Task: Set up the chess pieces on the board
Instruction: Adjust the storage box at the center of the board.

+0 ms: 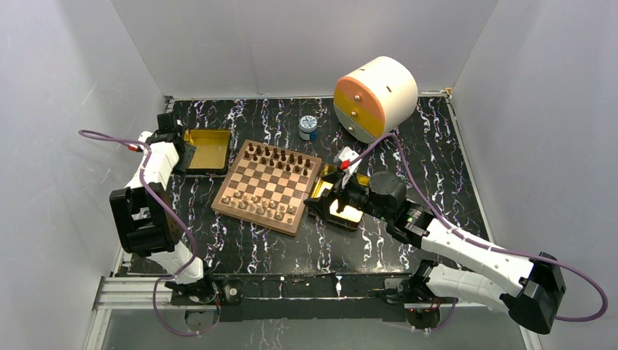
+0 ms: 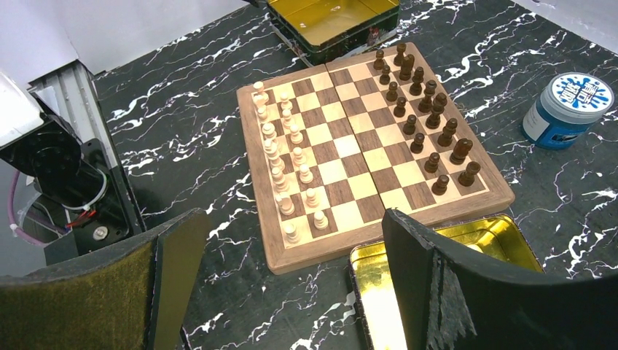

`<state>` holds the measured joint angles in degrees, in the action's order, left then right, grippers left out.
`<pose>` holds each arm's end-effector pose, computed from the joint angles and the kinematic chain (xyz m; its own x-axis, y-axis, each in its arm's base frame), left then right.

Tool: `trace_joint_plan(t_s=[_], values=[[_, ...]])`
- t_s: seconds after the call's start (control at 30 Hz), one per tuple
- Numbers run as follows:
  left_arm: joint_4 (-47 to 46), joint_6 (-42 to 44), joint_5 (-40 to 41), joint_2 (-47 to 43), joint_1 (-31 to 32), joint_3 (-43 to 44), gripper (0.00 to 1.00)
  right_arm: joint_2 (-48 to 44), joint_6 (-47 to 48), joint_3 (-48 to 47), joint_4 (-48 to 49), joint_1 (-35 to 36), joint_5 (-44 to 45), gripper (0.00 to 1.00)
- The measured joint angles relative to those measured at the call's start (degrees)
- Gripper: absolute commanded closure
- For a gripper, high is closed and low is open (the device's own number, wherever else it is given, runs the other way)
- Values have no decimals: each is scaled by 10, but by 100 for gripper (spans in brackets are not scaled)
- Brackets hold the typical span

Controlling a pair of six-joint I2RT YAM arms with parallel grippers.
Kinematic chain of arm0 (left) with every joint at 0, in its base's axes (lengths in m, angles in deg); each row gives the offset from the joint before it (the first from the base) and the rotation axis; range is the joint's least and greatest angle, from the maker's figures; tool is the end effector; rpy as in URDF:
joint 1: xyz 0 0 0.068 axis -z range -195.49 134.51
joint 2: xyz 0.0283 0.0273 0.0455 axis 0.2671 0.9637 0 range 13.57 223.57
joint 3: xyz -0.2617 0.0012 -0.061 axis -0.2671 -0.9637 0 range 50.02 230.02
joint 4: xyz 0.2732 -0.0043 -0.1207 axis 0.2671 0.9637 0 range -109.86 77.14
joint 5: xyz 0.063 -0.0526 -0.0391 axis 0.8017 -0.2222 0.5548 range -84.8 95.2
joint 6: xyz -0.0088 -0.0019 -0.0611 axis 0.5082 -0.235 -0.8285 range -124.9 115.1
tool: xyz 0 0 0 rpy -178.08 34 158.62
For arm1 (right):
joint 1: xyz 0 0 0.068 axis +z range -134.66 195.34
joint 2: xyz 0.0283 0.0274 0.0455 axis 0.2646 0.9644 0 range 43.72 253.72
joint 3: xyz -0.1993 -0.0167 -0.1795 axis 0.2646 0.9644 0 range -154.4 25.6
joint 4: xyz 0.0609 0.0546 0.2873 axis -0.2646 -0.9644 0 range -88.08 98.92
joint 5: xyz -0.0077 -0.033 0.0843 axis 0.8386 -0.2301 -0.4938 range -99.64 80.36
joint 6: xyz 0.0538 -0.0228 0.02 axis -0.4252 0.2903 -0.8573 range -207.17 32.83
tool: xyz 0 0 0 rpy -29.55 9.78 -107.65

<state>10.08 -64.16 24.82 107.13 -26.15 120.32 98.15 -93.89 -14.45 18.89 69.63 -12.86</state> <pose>0.3820 0.0879 0.2212 -0.0826 -0.8394 -0.5372 -0.8664 0.3268 -0.3775 0.1610 0.2285 0.3031 -0.1432 0.0009 -0.9897 -0.8323 0.5409 0.1210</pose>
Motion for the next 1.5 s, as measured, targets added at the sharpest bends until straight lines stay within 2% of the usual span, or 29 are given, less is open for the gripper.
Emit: trace_joint_plan(t_s=[0.3, 0.43, 0.67, 1.0, 1.13, 1.27, 1.37, 1.5], values=[[-1, -58, -10, 33, 11, -5, 51, 5, -6, 0, 0, 0, 0, 1], [0, -68, -10, 50, 14, -5, 54, 8, -6, 0, 0, 0, 0, 1], [5, -88, -8, 57, 14, -6, 64, 8, -6, 0, 0, 0, 0, 1], [2, -99, 15, 88, 15, -4, 84, 8, -6, 0, 0, 0, 0, 1], [8, -97, 26, 96, 15, 0, 88, 8, -6, 0, 0, 0, 0, 1], [23, -86, 47, 101, 15, 19, 91, 8, -6, 0, 0, 0, 1, 1], [32, -68, 69, 103, 15, 43, 100, 8, -5, 0, 0, 0, 1, 1], [48, -33, 100, 115, 15, 82, 100, 8, -5, 0, 0, 0, 3, 1]])
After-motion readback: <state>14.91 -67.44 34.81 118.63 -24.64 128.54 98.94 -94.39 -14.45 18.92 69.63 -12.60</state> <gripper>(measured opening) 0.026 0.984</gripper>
